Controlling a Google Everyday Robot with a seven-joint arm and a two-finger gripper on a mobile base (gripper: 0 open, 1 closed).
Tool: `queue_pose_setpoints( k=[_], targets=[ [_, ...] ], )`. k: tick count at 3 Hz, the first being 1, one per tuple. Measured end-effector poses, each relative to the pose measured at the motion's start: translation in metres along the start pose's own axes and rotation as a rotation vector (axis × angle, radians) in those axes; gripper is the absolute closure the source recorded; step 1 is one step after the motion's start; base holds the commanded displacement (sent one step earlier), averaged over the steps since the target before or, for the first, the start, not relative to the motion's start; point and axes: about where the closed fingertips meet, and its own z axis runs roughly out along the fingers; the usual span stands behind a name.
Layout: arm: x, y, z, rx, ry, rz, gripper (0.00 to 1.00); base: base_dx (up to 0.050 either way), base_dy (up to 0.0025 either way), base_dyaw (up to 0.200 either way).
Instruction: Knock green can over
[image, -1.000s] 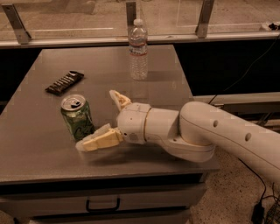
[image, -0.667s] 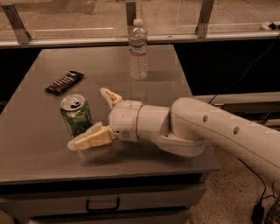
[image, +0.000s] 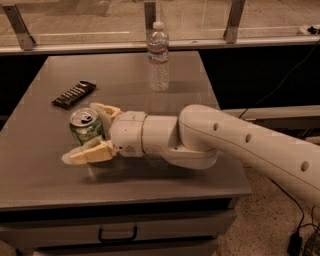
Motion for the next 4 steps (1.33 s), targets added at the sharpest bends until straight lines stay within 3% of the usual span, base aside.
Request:
queue_pose_setpoints(
  k=[2, 3, 4],
  targets=[
    [-0.004, 0.005, 0.014, -0.058, -0.030, -0.013, 0.64, 0.000, 0.00000, 0.000],
    [-0.017, 0.004, 0.012, -0.107, -0.001, -0.046, 0.87, 0.000, 0.00000, 0.000],
    [-0.028, -0.008, -0.009, -0.146, 0.108, -0.074, 1.00, 0.000, 0.00000, 0.000]
  ],
)
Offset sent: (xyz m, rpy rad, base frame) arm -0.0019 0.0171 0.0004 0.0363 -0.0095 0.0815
